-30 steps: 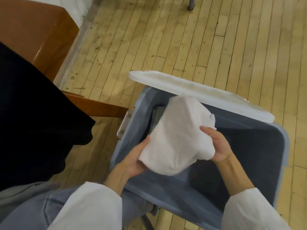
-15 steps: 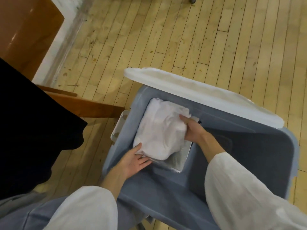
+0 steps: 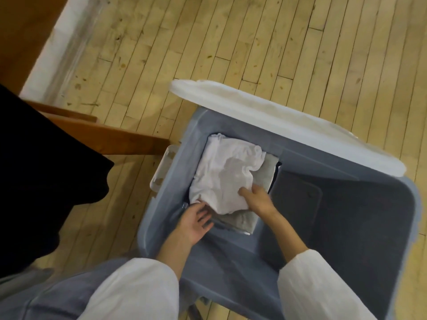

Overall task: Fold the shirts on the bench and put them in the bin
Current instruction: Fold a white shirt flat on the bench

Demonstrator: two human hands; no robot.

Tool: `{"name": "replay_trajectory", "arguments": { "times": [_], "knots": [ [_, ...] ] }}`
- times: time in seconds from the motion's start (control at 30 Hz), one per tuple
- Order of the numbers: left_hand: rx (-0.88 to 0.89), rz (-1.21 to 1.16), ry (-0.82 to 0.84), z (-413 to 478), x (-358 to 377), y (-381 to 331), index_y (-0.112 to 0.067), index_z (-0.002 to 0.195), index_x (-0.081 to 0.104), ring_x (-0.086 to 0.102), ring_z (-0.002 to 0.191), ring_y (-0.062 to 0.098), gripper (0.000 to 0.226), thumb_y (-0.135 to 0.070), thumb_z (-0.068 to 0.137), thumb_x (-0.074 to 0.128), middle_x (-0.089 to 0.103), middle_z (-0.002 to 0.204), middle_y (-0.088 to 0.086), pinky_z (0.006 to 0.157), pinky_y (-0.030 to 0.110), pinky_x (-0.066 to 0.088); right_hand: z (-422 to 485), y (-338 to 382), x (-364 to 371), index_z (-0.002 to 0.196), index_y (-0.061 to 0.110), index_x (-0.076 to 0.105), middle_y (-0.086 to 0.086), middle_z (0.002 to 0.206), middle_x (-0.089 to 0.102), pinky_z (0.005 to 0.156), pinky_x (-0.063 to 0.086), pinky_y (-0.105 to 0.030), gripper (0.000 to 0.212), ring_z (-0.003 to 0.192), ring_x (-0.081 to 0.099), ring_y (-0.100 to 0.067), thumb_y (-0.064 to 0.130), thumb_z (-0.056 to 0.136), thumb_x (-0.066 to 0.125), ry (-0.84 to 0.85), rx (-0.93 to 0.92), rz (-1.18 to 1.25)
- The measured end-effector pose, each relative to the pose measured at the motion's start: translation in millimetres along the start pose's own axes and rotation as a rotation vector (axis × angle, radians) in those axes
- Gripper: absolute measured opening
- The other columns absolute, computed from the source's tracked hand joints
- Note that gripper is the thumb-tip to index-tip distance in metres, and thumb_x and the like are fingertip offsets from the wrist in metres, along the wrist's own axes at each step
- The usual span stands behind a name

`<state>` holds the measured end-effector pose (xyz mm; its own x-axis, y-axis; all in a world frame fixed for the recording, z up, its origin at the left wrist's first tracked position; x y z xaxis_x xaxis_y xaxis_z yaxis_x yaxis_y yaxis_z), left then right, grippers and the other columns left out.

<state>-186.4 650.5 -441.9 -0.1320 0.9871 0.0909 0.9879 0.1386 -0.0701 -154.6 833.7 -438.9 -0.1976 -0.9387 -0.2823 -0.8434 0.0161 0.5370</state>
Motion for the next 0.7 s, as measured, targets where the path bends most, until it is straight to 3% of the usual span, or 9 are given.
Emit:
{"name": "replay_trajectory", "arguments": {
  "times": [0.1, 0.2, 0.27, 0.33, 0.4, 0.47, 0.53, 0.63, 0.7],
  "knots": [
    [0.019, -0.053, -0.013, -1, 5, -4, -0.01, 0.082, 0.053, 0.053, 0.077, 0.022, 0.011, -0.009, 0.092, 0.049, 0.053, 0.085, 0.009, 0.08, 0.042, 0.043, -25, -25, -1, 0.102, 0.01, 0.058, -0.008, 0.093, 0.065, 0.068, 0.058, -0.049, 0.016, 0.085, 0.066, -0.032, 0.012, 0.087, 0.055, -0.102, 0.014, 0.163],
    [0.026, -0.074, -0.017, 1, 8, -6, -0.004, 0.096, 0.055, 0.056, 0.082, 0.027, 0.013, 0.002, 0.088, 0.047, 0.058, 0.094, 0.013, 0.08, 0.043, 0.045, -38, -64, 2, 0.11, 0.004, 0.055, -0.019, 0.101, 0.064, 0.052, 0.056, -0.037, 0.023, 0.071, 0.068, -0.035, 0.008, 0.087, 0.054, -0.083, 0.203, 0.221],
    [0.052, -0.075, -0.045, 5, 6, -5, -0.002, 0.098, 0.055, 0.057, 0.081, 0.026, 0.021, 0.009, 0.086, 0.043, 0.059, 0.098, 0.014, 0.082, 0.042, 0.045, -39, -73, 3, 0.11, 0.007, 0.056, -0.011, 0.101, 0.063, 0.061, 0.054, -0.036, 0.026, 0.082, 0.067, -0.032, 0.021, 0.088, 0.06, -0.031, 0.276, 0.041],
    [0.073, -0.088, -0.099, 7, 1, -4, -0.002, 0.099, 0.056, 0.056, 0.078, 0.024, 0.024, 0.012, 0.086, 0.041, 0.059, 0.097, 0.011, 0.083, 0.041, 0.045, -34, -56, -14, 0.095, 0.014, 0.055, -0.003, 0.091, 0.062, 0.069, 0.048, -0.034, 0.025, 0.086, 0.062, -0.028, 0.036, 0.086, 0.062, -0.306, 0.204, -0.116],
    [0.105, -0.119, -0.131, 8, -3, -9, -0.005, 0.093, 0.057, 0.055, 0.078, 0.023, 0.028, 0.014, 0.085, 0.039, 0.059, 0.102, 0.011, 0.081, 0.04, 0.046, -27, -21, -32, 0.089, 0.017, 0.05, -0.002, 0.087, 0.06, 0.07, 0.047, -0.035, 0.022, 0.082, 0.06, -0.026, 0.036, 0.086, 0.06, -0.597, -0.012, -0.066],
    [0.103, -0.113, -0.103, 6, -4, -14, -0.012, 0.093, 0.061, 0.057, 0.082, 0.024, 0.039, 0.017, 0.085, 0.037, 0.058, 0.11, 0.012, 0.084, 0.04, 0.046, -7, 11, -37, 0.097, 0.015, 0.053, -0.005, 0.096, 0.061, 0.075, 0.05, -0.037, 0.02, 0.087, 0.06, -0.026, 0.033, 0.089, 0.058, -0.607, -0.133, -0.033],
    [0.076, -0.091, -0.054, 2, -3, -15, -0.014, 0.11, 0.064, 0.058, 0.091, 0.026, 0.046, 0.016, 0.086, 0.037, 0.057, 0.115, 0.012, 0.089, 0.04, 0.045, 20, 31, -36, 0.115, 0.01, 0.056, -0.011, 0.115, 0.059, 0.087, 0.048, -0.039, 0.034, 0.103, 0.058, -0.03, 0.033, 0.09, 0.058, -0.584, -0.12, -0.063],
    [0.053, -0.092, -0.035, 0, -3, -12, -0.01, 0.121, 0.056, 0.054, 0.102, 0.027, 0.04, 0.01, 0.091, 0.039, 0.056, 0.118, 0.013, 0.093, 0.042, 0.043, 46, 37, -36, 0.127, 0.007, 0.05, -0.014, 0.132, 0.05, 0.098, 0.041, -0.042, 0.053, 0.121, 0.048, -0.034, 0.038, 0.086, 0.063, -0.619, 0.063, -0.013],
    [0.048, -0.106, -0.049, 0, -6, -10, -0.007, 0.118, 0.056, 0.056, 0.094, 0.026, 0.032, 0.007, 0.092, 0.043, 0.058, 0.108, 0.012, 0.088, 0.042, 0.046, 53, 29, -35, 0.124, 0.009, 0.052, -0.011, 0.129, 0.056, 0.097, 0.041, -0.041, 0.051, 0.119, 0.052, -0.033, 0.039, 0.085, 0.064, -0.593, 0.185, 0.068]
  ]
}}
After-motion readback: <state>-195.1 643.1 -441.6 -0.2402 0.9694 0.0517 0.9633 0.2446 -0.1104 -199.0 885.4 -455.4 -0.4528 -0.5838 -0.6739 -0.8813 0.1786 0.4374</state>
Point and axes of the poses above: each hand's wrist, its own z-axis towards the middle knuckle, its own x-axis out of the palm, y = z × x, the point moved 5 cm from there along z, towards the middle knuckle
